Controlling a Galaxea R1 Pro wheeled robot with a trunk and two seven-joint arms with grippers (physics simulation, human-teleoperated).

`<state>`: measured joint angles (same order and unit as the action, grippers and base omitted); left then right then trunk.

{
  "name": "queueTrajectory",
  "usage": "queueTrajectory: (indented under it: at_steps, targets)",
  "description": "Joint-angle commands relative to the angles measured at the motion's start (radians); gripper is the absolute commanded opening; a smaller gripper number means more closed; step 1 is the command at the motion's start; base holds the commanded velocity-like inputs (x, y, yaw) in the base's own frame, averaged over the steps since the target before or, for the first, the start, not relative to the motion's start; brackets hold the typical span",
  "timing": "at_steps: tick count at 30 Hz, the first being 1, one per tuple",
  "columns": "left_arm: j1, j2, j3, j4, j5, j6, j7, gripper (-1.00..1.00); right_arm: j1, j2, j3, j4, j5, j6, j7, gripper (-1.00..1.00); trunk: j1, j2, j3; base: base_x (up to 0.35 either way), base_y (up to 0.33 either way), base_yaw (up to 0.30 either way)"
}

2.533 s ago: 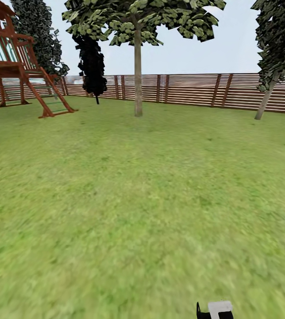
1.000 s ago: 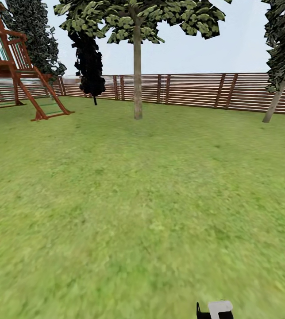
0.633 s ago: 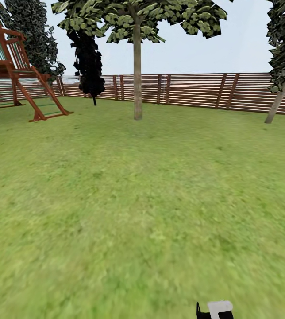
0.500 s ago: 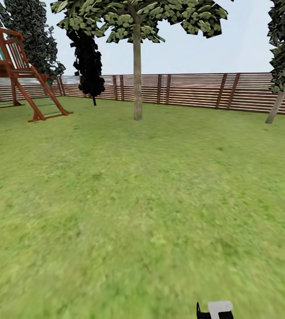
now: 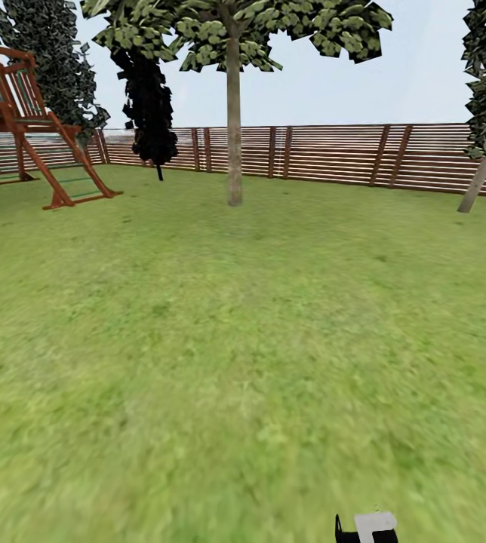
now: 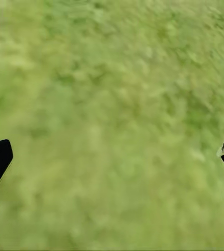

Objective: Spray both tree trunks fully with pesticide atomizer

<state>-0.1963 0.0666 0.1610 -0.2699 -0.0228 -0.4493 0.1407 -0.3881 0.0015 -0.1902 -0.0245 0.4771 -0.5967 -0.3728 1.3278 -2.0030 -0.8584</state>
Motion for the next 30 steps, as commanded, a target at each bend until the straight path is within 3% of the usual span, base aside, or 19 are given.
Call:
queueTrajectory:
  at_steps: [1, 30]
  targets:
    - [0.0, 0.0, 0.0, 0.0, 0.0, 0.0, -0.001, -1.0, 0.0, 0.0, 0.0, 0.0, 0.0, 0.0, 0.0, 1.0, 0.0, 0.0, 0.0, 0.344, 0.0, 0.0]
    - [0.0, -0.001, -0.001, 0.0, 0.0, 0.0, 0.0, -1.0, 0.0, 0.0, 0.0, 0.0, 0.0, 0.0, 0.0, 1.0, 0.0, 0.0, 0.0, 0.344, 0.0, 0.0]
